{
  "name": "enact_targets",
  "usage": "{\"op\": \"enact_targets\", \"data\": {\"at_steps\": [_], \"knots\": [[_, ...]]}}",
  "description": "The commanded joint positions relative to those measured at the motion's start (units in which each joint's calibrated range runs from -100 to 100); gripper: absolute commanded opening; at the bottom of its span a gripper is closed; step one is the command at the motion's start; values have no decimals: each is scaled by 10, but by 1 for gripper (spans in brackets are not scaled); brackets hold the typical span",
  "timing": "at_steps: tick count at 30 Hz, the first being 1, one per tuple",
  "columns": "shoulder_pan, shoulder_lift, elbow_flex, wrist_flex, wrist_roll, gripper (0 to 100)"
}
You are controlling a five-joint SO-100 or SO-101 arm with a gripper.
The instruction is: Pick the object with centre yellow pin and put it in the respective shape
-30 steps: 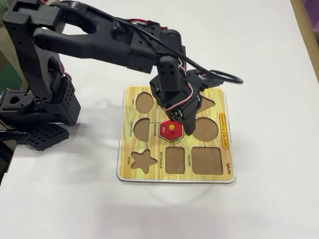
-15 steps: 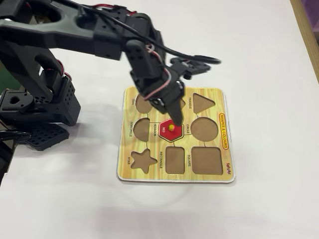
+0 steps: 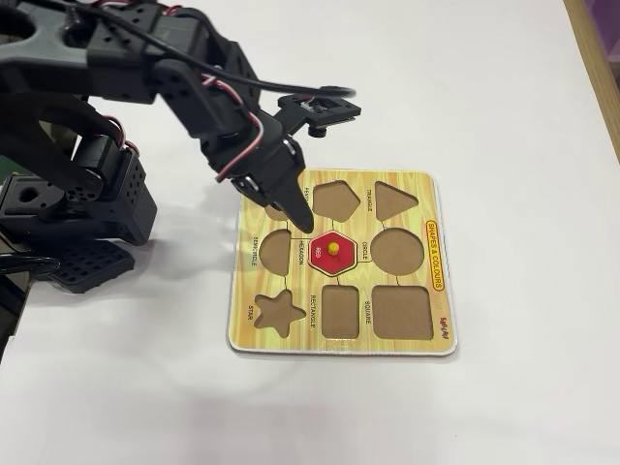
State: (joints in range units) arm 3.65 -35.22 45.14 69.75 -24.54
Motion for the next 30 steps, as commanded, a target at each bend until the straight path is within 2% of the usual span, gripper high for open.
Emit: {"op": "enact_targets", "data": {"at_steps": [1,5,10,14,30], "knots": [[-4,-86,49,-5,2,18],[-3,-172,112,-5,-19,18],[-5,-288,208,-5,-132,18],[-5,-385,262,-5,-186,18],[-1,-588,394,-5,-316,18]]}}
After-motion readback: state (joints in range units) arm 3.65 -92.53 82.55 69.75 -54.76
